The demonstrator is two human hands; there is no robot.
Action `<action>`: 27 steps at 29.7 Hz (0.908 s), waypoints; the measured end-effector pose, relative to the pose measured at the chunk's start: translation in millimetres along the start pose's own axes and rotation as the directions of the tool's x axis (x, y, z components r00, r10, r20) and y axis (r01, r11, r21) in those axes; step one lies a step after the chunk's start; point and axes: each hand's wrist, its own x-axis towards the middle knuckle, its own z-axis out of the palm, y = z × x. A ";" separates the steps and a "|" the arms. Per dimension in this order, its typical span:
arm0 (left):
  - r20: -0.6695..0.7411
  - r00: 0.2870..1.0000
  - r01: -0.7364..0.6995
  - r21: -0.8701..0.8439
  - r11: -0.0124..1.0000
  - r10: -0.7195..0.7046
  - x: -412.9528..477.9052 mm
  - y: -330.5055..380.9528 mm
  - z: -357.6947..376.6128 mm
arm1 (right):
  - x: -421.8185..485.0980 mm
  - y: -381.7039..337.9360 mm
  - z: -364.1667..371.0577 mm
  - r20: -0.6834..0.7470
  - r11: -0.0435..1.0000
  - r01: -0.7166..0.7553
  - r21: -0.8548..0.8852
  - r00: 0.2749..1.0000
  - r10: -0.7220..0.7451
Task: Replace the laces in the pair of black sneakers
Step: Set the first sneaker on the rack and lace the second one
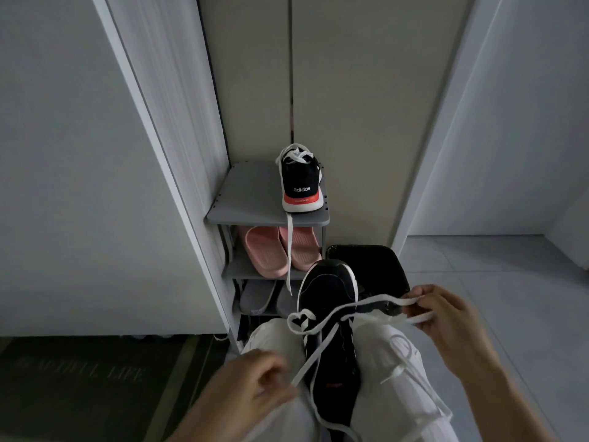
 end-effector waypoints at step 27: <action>-0.239 0.971 0.136 0.455 0.880 -0.027 53.7 38.1 74.8 | -4.3 3.2 -14.8 -0.050 0.902 0.204 -0.380 0.969 -0.240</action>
